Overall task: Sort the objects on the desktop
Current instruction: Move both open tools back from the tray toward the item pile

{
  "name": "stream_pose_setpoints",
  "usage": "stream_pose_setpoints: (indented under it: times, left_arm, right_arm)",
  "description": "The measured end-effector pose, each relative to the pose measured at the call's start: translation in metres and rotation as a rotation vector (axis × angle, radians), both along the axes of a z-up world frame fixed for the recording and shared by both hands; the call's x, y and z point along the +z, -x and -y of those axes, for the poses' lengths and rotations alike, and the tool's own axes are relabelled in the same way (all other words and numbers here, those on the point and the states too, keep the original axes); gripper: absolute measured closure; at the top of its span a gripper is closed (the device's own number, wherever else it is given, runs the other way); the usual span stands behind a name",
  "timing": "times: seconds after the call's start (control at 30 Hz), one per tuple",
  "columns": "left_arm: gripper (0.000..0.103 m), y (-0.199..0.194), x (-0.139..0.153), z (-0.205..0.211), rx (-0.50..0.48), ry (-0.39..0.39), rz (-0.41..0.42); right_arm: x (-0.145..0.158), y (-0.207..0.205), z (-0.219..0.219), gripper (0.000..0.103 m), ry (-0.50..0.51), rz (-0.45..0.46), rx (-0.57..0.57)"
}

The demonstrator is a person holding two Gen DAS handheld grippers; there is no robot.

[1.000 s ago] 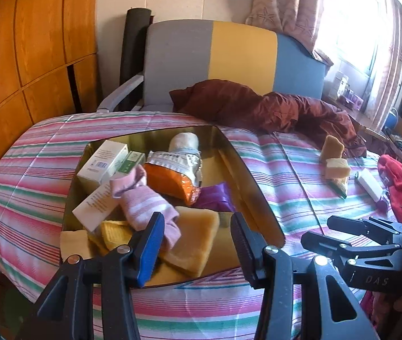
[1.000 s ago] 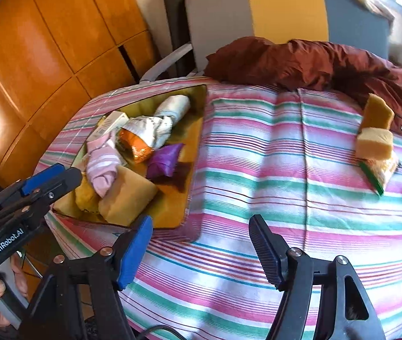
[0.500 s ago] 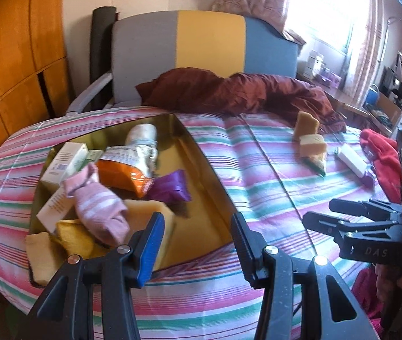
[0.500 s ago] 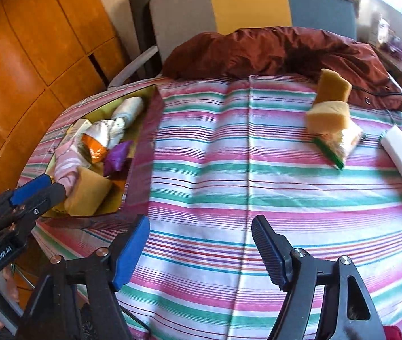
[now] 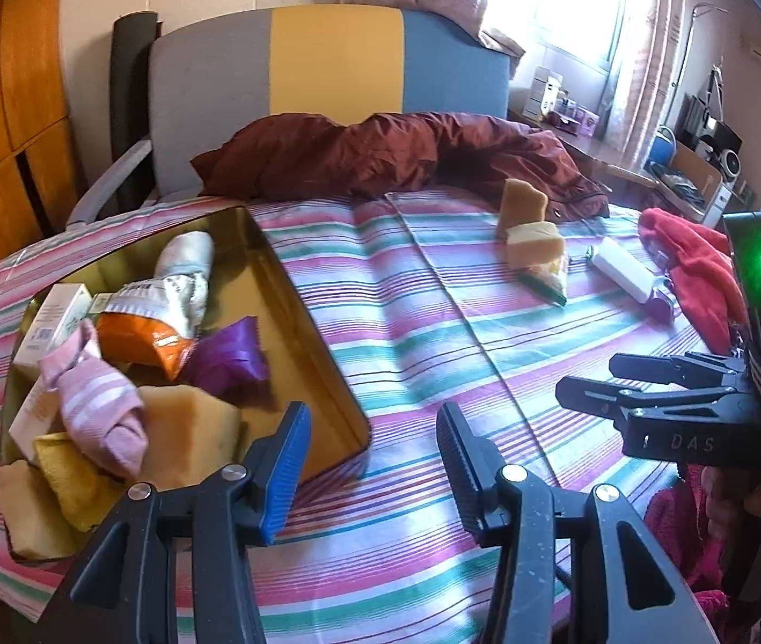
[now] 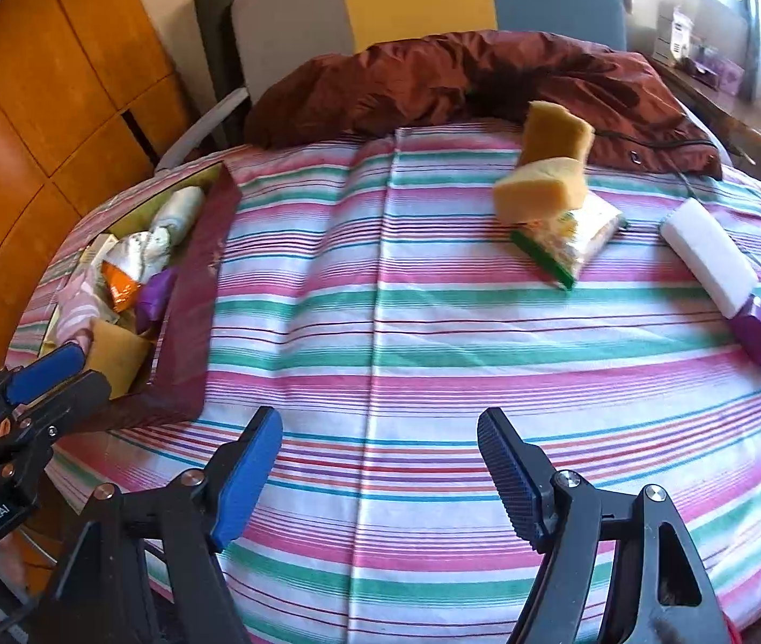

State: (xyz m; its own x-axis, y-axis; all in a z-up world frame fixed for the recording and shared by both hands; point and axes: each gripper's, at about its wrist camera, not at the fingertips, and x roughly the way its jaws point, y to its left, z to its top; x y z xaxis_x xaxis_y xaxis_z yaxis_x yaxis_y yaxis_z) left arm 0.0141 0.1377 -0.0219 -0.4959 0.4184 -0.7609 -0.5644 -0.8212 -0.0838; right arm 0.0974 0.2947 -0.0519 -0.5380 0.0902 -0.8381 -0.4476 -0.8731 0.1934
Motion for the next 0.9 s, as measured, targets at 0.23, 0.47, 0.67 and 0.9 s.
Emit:
stream_pose_setpoints:
  times: [0.23, 0.47, 0.67, 0.9]
  left_arm:
    - [0.054, 0.001, -0.002, -0.017, -0.044, 0.006, 0.009]
    - [0.054, 0.004, -0.004, -0.03, -0.075, 0.008, 0.03]
    - [0.054, 0.005, -0.006, -0.041, -0.098, 0.011, 0.045]
    - [0.054, 0.006, -0.009, -0.057, -0.129, 0.017, 0.062]
  right_arm:
    - [-0.002, -0.017, -0.026, 0.026, -0.026, 0.035, -0.059]
    - [-0.002, -0.042, -0.067, 0.026, -0.037, 0.063, -0.163]
    - [-0.002, -0.069, -0.104, 0.026, -0.044, 0.085, -0.243]
    - [-0.004, -0.095, -0.143, 0.026, -0.044, 0.107, -0.331]
